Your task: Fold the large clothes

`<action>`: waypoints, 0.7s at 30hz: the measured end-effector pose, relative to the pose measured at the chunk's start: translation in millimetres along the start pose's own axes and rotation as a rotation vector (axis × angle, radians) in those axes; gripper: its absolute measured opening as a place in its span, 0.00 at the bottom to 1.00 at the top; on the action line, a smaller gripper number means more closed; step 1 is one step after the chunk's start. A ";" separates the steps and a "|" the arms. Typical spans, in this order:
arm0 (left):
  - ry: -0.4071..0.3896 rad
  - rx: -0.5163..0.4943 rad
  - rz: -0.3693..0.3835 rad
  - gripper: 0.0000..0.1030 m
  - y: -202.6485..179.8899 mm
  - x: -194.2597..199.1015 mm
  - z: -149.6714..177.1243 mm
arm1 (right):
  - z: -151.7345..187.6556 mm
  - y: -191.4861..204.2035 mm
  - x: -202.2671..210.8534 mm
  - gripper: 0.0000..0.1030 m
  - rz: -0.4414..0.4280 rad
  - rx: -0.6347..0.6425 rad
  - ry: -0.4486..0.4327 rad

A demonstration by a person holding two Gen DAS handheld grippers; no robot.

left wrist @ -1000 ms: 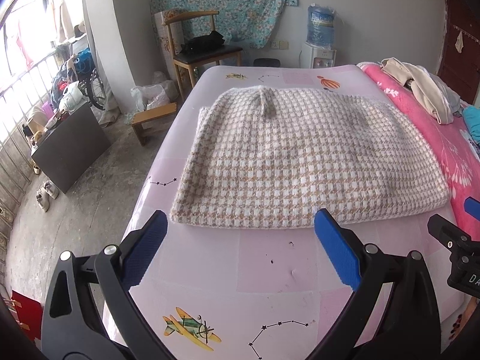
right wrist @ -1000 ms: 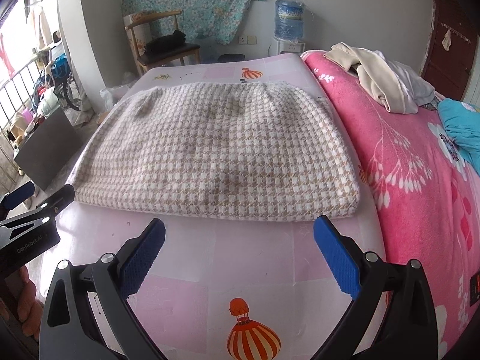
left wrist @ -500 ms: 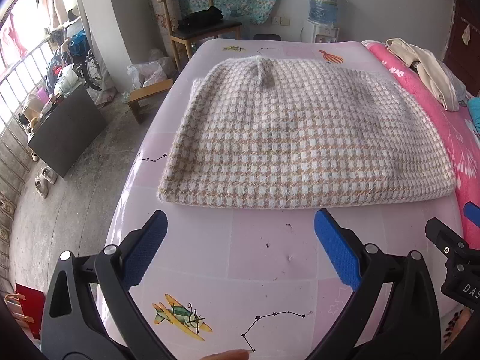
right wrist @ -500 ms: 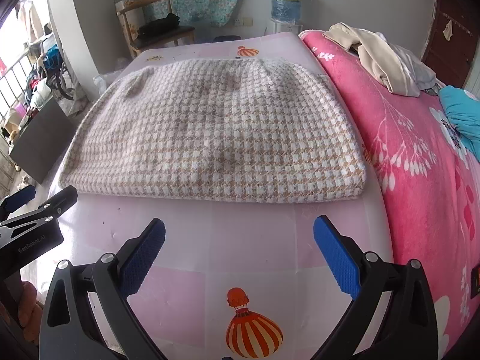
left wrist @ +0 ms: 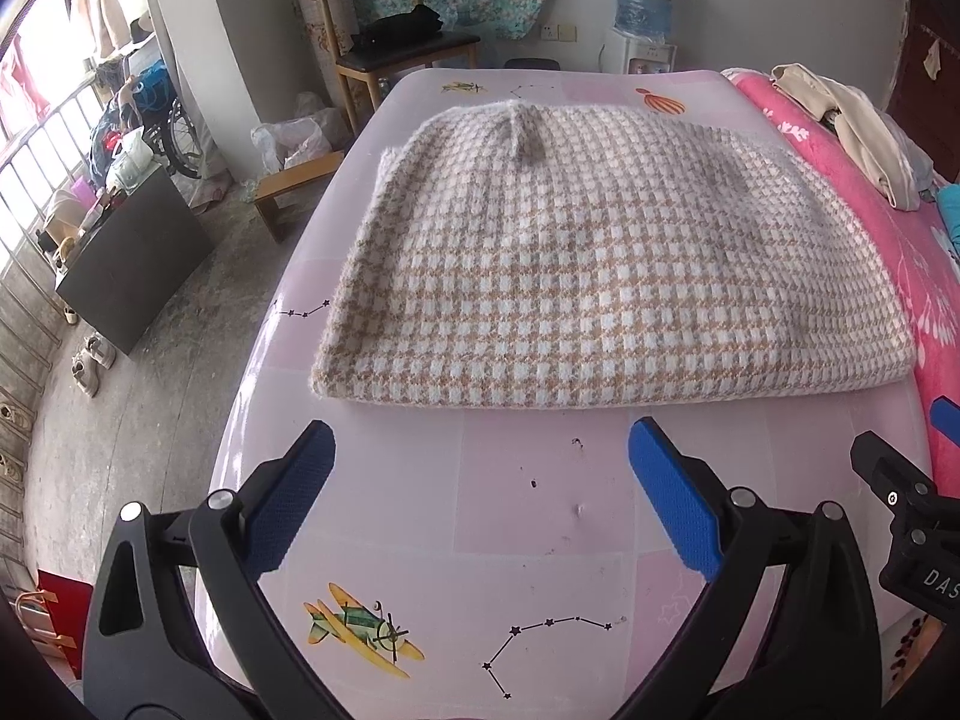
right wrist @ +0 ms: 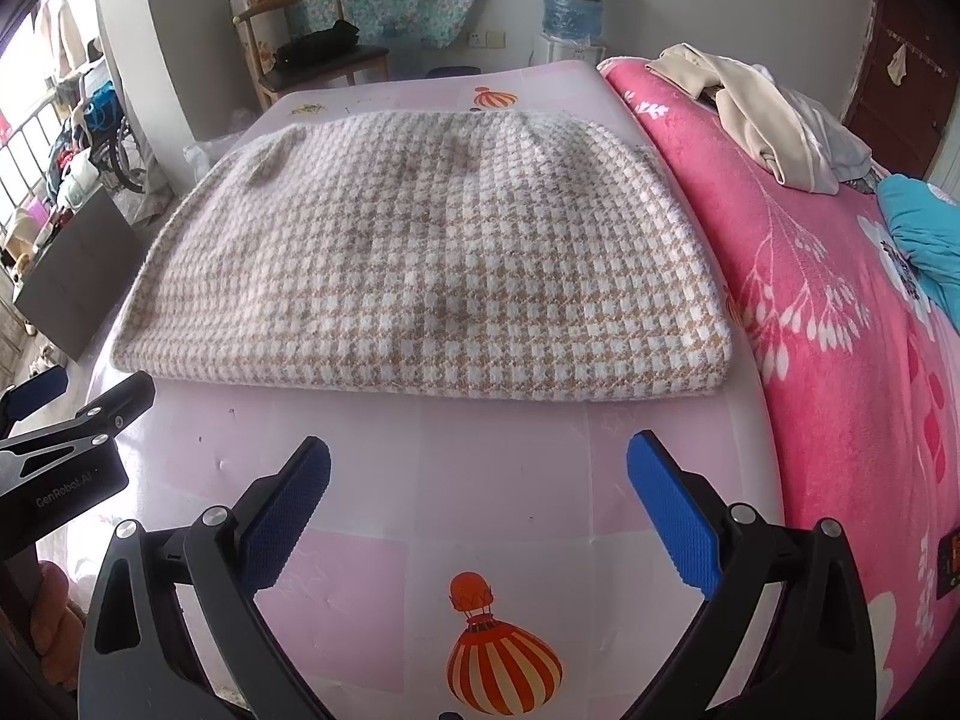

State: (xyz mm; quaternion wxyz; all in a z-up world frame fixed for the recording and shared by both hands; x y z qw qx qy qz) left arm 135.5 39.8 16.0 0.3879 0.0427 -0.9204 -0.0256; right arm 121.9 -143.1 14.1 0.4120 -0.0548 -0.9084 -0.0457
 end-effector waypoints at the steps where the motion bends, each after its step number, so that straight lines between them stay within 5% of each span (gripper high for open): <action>1: -0.001 0.000 0.001 0.92 0.3 0.0 -0.1 | 0.0 -0.2 -0.2 0.94 -0.001 0.000 0.001; 21: -0.001 -0.002 0.001 0.92 -0.6 -0.1 0.5 | -2.0 -3.4 0.3 0.94 0.002 -0.010 -0.002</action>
Point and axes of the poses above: each gripper's, at about its wrist camera, not at the fingertips, and x roughly against the way its jaws point, y to its left, z to its underside, the point moved 1 cm from there along -x, roughly the way its jaws point, and after that the axes turned 10 degrees about -y, right-handed, at the moved point
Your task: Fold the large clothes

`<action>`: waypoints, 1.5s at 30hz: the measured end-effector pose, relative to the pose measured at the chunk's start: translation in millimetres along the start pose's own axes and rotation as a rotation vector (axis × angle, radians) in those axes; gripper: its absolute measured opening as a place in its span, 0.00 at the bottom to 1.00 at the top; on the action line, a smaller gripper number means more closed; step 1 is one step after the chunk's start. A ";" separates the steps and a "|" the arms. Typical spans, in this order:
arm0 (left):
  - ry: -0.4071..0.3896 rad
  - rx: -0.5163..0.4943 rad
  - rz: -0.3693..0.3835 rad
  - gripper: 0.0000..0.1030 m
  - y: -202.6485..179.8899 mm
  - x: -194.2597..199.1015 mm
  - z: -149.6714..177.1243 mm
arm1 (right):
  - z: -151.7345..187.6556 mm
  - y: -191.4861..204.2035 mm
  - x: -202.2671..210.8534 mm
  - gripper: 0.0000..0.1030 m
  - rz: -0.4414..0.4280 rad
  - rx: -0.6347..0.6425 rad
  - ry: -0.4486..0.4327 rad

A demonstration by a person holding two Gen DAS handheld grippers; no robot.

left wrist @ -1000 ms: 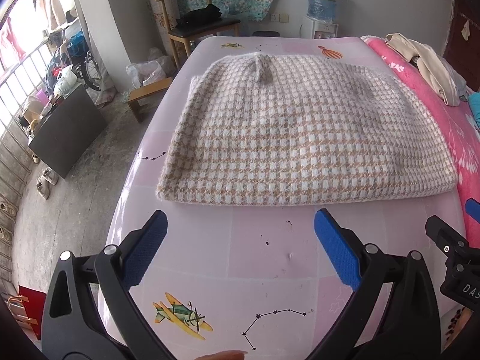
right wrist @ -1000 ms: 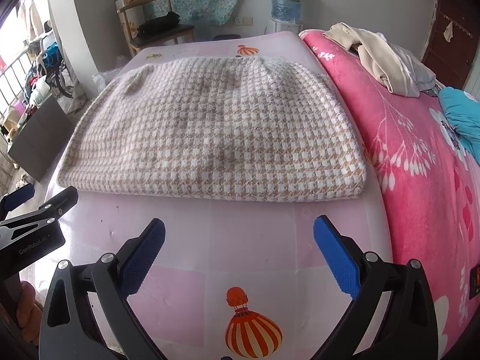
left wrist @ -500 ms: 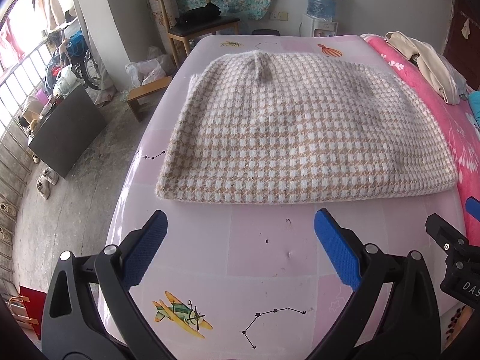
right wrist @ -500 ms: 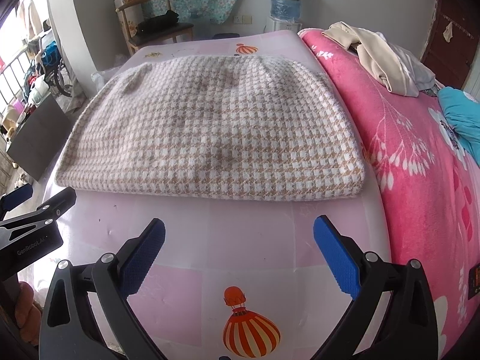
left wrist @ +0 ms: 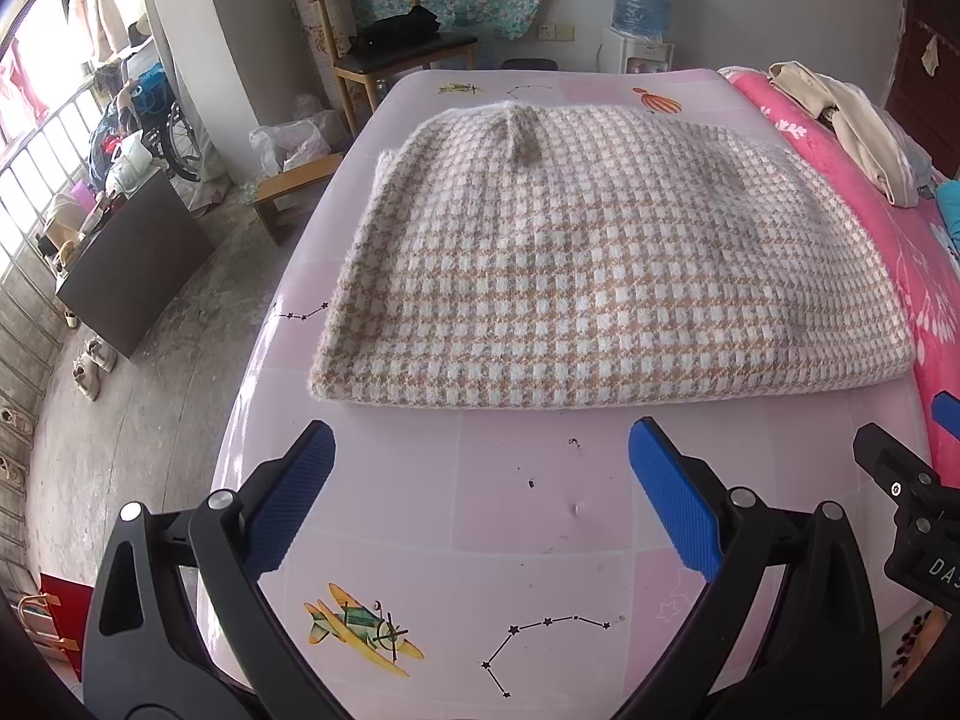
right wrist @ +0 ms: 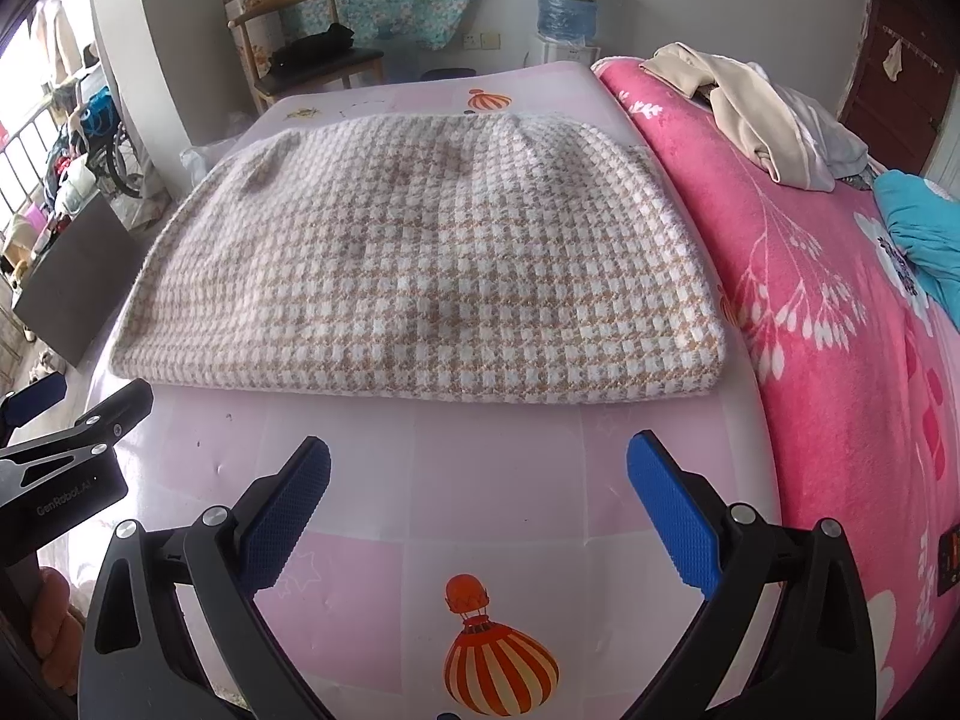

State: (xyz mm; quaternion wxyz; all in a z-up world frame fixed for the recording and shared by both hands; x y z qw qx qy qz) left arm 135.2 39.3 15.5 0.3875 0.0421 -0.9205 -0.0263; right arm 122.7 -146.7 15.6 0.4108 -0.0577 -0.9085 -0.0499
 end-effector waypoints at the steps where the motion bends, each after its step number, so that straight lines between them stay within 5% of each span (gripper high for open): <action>1: 0.000 0.000 0.000 0.92 0.1 0.0 0.0 | 0.4 0.3 0.2 0.94 0.000 -0.001 0.000; 45: -0.002 -0.015 0.001 0.92 -2.1 1.8 1.8 | -1.3 -5.3 6.0 0.94 0.005 -0.014 -0.013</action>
Point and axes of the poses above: each gripper's, at about its wrist camera, not at the fingertips, and x roughly against the way its jaws point, y to its left, z to its underside, the point moved 1 cm from there along -x, roughly the way its jaws point, and after that the axes turned 10 degrees about -y, right-handed, at the moved point
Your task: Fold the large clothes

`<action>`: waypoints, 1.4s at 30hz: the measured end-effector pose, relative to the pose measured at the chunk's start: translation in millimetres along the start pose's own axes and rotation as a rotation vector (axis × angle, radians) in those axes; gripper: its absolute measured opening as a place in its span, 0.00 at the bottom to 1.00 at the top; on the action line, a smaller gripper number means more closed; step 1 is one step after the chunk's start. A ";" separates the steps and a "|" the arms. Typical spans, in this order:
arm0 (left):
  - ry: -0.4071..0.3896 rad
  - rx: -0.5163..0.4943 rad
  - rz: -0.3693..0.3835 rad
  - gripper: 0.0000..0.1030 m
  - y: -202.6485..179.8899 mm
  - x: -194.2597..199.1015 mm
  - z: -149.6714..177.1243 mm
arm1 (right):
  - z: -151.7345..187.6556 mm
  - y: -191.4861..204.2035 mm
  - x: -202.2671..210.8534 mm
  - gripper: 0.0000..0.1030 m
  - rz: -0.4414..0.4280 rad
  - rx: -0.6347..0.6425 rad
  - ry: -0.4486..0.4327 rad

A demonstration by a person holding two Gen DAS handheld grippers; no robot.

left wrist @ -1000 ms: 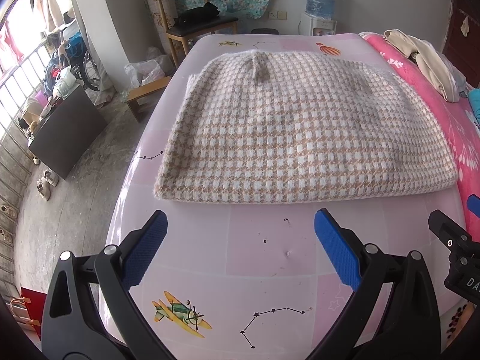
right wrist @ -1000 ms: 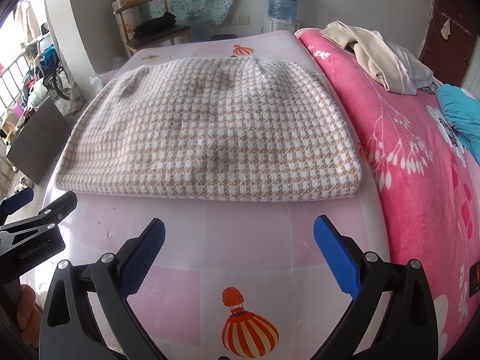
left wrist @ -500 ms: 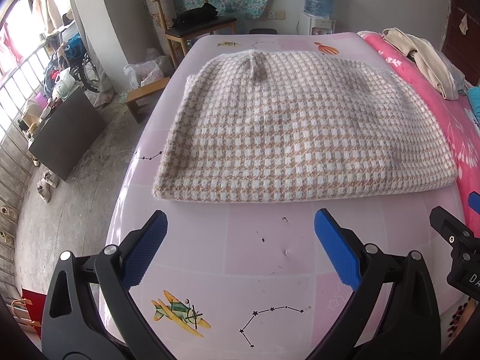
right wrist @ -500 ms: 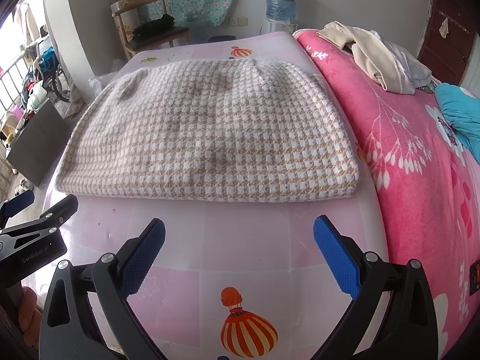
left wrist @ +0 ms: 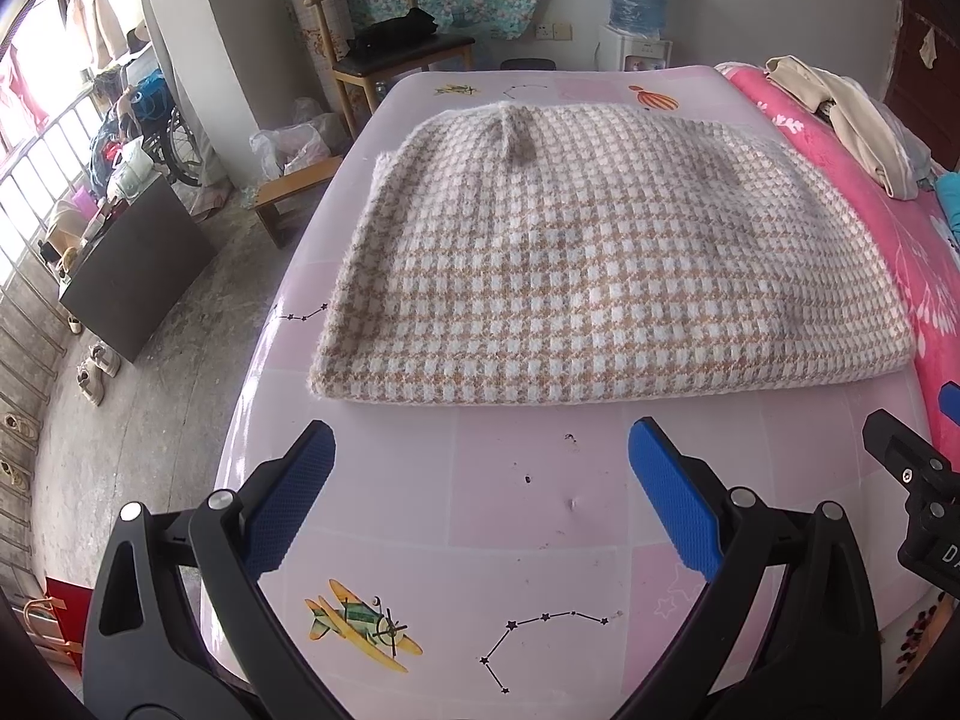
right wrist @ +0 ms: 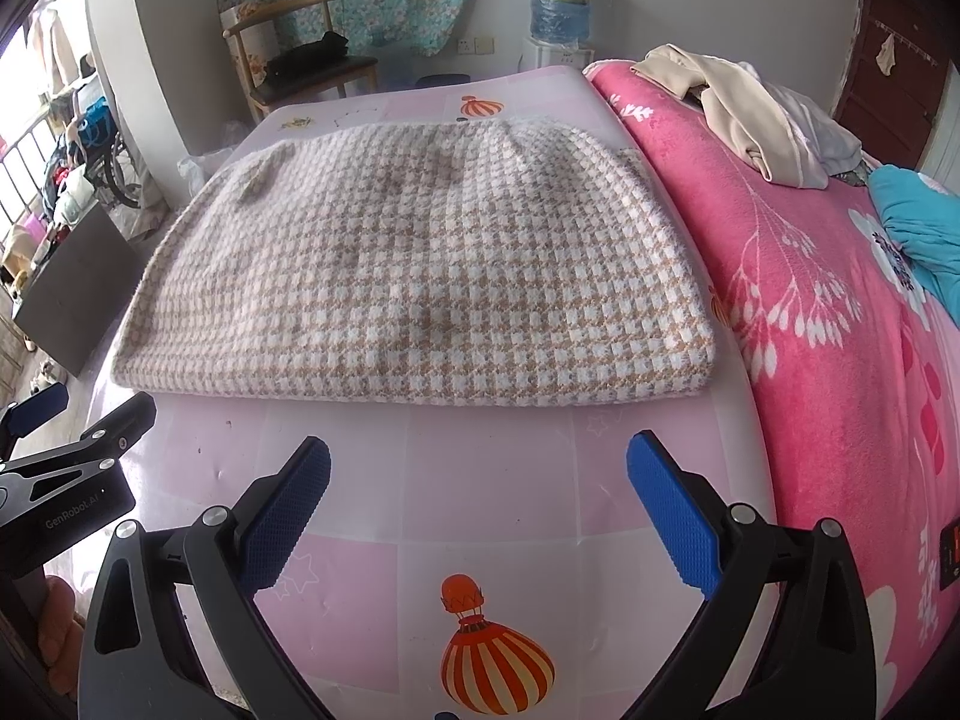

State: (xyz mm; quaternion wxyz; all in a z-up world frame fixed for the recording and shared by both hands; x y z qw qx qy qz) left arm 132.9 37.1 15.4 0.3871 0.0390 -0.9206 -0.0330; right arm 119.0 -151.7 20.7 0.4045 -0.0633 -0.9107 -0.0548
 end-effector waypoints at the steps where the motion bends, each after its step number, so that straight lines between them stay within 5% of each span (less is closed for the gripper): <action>1: 0.000 0.000 0.000 0.92 0.0 0.0 0.2 | -0.1 -0.2 0.3 0.94 0.002 0.001 0.000; 42: -0.005 0.008 0.008 0.92 4.1 3.4 -3.1 | -1.9 7.7 1.2 0.94 0.011 0.018 -0.005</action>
Point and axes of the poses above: each gripper's, at about its wrist camera, not at the fingertips, and x roughly against the way its jaws point, y to its left, z to its underside, the point moved 1 cm from there along -x, roughly the way its jaws point, and after that the axes turned 10 degrees about -y, right-handed, at the moved point
